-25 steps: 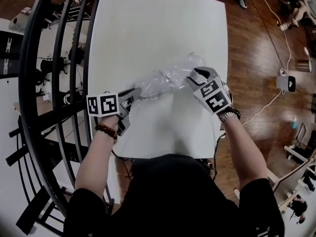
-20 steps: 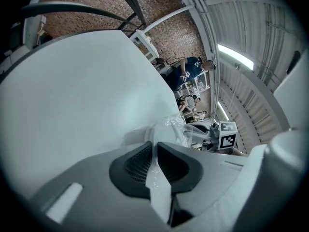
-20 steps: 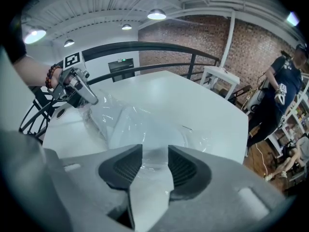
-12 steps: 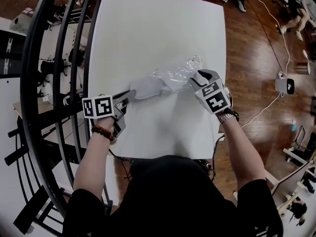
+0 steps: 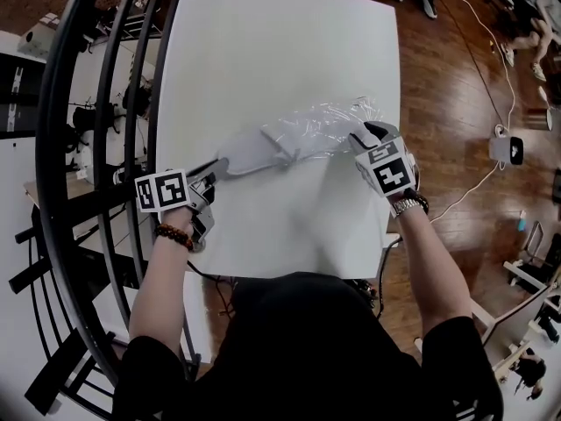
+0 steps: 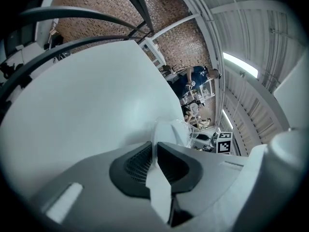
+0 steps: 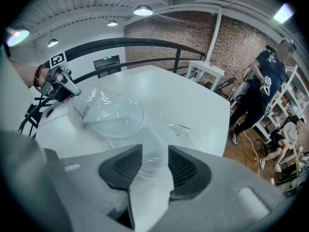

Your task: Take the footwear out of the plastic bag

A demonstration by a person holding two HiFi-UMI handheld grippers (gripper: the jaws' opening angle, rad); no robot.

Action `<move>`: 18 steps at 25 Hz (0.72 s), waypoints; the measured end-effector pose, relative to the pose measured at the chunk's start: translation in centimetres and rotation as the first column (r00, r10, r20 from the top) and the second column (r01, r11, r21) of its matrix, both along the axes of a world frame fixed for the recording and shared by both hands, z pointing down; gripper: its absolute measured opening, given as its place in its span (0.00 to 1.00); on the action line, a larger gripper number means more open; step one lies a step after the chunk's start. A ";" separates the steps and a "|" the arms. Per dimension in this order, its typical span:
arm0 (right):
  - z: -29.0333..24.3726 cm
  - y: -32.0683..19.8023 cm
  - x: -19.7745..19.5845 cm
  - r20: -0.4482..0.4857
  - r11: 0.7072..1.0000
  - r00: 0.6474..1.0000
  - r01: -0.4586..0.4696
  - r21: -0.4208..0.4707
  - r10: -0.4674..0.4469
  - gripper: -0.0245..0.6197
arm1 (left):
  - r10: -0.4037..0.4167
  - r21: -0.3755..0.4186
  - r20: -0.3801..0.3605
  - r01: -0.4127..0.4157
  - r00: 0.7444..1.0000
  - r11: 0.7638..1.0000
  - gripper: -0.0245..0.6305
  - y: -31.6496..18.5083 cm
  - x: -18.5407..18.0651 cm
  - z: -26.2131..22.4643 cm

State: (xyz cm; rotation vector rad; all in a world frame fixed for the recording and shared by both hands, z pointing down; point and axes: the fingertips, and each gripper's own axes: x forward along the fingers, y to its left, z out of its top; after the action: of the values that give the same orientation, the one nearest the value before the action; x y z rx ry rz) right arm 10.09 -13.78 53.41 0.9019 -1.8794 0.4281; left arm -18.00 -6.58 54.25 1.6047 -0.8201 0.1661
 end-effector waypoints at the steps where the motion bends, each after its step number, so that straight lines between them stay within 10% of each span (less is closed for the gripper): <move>1: 0.1 0.0 0.5 -0.003 1.000 1.000 -0.008 -0.001 0.008 0.27 | -0.008 -0.002 0.000 0.008 1.000 1.000 0.12 0.0 -0.1 0.0; 18: 1.1 1.1 5.9 -0.090 0.990 0.986 -0.141 -0.014 0.139 0.27 | -0.244 -0.015 -0.033 0.244 0.969 0.970 0.11 1.1 -4.5 -0.1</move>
State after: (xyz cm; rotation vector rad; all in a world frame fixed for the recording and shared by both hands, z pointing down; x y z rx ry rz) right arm 16.03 -12.69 54.54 1.0267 -1.7347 0.4838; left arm -22.53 -5.50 54.16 1.4783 -0.9802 -0.0327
